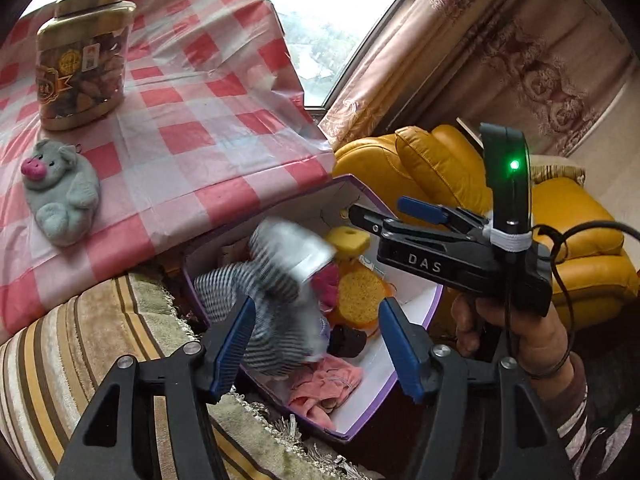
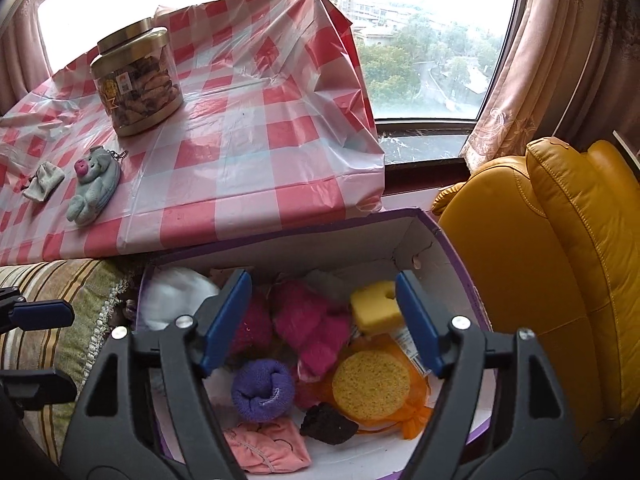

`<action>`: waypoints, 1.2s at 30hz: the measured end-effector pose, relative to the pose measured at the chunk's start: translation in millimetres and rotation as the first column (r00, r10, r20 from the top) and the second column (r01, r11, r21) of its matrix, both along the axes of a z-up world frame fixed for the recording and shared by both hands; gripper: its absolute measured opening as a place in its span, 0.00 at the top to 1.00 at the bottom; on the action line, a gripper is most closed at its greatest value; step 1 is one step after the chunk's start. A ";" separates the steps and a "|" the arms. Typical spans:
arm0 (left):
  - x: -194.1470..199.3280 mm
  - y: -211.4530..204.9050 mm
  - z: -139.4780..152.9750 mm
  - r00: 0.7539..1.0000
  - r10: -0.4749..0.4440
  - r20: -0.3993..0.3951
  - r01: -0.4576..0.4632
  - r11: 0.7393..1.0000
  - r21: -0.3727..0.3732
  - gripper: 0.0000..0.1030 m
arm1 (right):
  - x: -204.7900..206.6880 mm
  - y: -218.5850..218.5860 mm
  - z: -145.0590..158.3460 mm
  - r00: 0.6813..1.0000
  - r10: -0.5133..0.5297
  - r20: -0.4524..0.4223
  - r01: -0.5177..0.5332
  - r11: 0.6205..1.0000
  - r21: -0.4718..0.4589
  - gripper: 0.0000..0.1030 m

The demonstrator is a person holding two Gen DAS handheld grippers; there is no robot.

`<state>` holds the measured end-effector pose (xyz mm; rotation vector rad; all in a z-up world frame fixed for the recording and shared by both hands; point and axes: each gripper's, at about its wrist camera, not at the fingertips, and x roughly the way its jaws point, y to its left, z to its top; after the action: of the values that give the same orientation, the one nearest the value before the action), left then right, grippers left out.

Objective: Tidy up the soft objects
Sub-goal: 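Carry the houndstooth pouch and pink mitten into the white box and release both, then move both open tools back over the table toward the last items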

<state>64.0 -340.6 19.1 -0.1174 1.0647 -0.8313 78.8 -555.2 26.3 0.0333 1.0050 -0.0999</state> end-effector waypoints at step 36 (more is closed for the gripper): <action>63.3 210.9 28.7 0.826 0.517 0.226 -0.538 0.842 0.036 0.37 | 33.2 123.0 15.1 0.970 0.240 -0.034 -0.240 0.971 0.002 0.24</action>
<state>127.3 -129.7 47.8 -0.2267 0.8117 -0.2753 112.1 -432.1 41.3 -0.0923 1.0356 0.1202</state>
